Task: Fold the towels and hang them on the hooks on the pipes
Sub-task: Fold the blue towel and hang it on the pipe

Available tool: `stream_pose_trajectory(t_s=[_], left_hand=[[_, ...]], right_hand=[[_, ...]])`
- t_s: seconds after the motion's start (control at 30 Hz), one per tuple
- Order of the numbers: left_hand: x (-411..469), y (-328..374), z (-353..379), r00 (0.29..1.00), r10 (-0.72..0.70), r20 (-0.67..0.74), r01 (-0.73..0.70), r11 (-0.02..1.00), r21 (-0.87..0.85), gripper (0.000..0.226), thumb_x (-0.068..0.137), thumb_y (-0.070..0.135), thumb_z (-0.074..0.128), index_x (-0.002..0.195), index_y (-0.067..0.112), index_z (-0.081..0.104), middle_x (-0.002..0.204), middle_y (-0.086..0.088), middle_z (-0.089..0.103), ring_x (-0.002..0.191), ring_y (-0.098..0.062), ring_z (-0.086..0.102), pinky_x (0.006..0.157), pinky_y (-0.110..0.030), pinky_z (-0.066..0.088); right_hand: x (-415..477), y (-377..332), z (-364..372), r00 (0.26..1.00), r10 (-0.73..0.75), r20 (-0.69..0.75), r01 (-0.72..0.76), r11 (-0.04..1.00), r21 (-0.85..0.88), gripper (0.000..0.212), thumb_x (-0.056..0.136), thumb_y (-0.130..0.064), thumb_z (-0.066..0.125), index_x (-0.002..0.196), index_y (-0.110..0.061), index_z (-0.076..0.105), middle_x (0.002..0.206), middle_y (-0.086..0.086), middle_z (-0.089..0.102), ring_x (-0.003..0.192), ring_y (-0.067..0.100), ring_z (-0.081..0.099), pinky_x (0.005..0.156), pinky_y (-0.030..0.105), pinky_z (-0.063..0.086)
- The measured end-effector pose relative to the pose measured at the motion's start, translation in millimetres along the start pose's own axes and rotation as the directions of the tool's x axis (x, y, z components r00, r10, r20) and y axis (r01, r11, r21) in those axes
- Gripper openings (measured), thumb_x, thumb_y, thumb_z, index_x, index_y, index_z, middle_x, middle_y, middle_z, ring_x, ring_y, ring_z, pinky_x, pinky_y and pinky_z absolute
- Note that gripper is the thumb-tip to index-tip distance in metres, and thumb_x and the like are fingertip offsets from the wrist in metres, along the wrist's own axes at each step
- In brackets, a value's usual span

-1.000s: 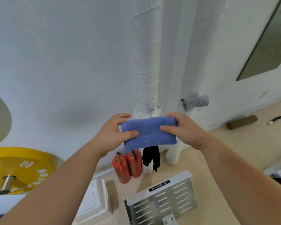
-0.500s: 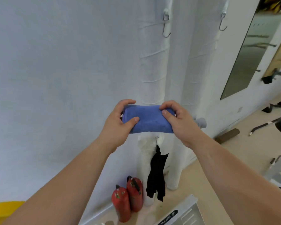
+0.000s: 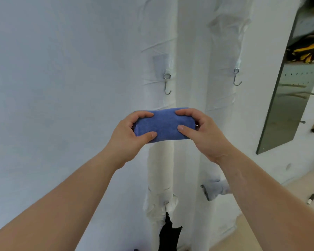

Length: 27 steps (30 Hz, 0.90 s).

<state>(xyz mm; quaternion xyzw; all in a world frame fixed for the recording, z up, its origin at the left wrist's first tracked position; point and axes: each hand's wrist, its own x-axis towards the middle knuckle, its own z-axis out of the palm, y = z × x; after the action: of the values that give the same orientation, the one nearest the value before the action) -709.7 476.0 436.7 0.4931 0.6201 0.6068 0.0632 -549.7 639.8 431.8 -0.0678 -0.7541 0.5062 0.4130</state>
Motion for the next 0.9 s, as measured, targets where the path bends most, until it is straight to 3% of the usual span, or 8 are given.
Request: stream_pose_trajectory(t_s=[0.27, 0.43, 0.7, 0.8, 0.9], left_hand=[[72, 54, 20, 0.963, 0.214, -0.162, -0.194, 0.972, 0.129, 0.048, 0.082, 0.002, 0.079, 0.114, 0.034, 0.065, 0.111, 0.022, 0.065, 0.098, 0.006, 0.064, 0.08, -0.016, 0.055], [110, 57, 18, 0.95, 0.232, -0.207, -0.192, 0.962, 0.196, 0.047, 0.081, 0.002, 0.079, 0.115, 0.031, 0.065, 0.111, 0.02, 0.063, 0.093, 0.011, 0.061, 0.079, -0.013, 0.053], [120, 43, 21, 0.928, 0.289, -0.234, -0.216, 0.932, 0.291, 0.049, 0.079, 0.001, 0.08, 0.112, 0.032, 0.061, 0.11, 0.02, 0.063, 0.092, 0.012, 0.06, 0.079, -0.01, 0.051], [123, 38, 21, 0.921, 0.31, -0.234, -0.226, 0.918, 0.325, 0.049, 0.077, 0.002, 0.08, 0.11, 0.033, 0.061, 0.109, 0.02, 0.063, 0.093, 0.009, 0.06, 0.08, -0.012, 0.051], [124, 31, 21, 0.921, 0.307, -0.239, -0.217, 0.916, 0.338, 0.05, 0.077, 0.003, 0.081, 0.109, 0.035, 0.061, 0.109, 0.022, 0.062, 0.096, 0.007, 0.061, 0.081, -0.014, 0.052]], right_hand=[[88, -31, -46, 0.968, -0.25, 0.025, 0.249, 0.968, 0.031, 0.037, 0.09, 0.003, 0.066, 0.118, -0.021, 0.067, 0.116, -0.008, 0.069, 0.106, 0.009, 0.068, 0.086, 0.021, 0.055], [134, -25, -45, 0.965, -0.261, 0.031, 0.261, 0.965, 0.027, 0.038, 0.088, 0.001, 0.068, 0.113, -0.028, 0.068, 0.112, -0.012, 0.069, 0.103, 0.009, 0.067, 0.087, 0.023, 0.056], [155, -2, -40, 0.951, -0.308, -0.008, 0.308, 0.951, -0.023, 0.037, 0.082, -0.001, 0.07, 0.106, -0.028, 0.066, 0.106, -0.016, 0.067, 0.101, 0.02, 0.067, 0.089, 0.045, 0.057], [158, 4, -39, 0.946, -0.322, -0.021, 0.321, 0.945, -0.055, 0.036, 0.082, -0.002, 0.069, 0.105, -0.03, 0.064, 0.104, -0.015, 0.067, 0.093, 0.022, 0.066, 0.084, 0.044, 0.058], [157, 11, -37, 0.937, -0.349, -0.026, 0.346, 0.935, -0.079, 0.036, 0.083, -0.003, 0.069, 0.105, -0.031, 0.062, 0.101, -0.017, 0.066, 0.084, 0.012, 0.062, 0.077, 0.034, 0.056]])
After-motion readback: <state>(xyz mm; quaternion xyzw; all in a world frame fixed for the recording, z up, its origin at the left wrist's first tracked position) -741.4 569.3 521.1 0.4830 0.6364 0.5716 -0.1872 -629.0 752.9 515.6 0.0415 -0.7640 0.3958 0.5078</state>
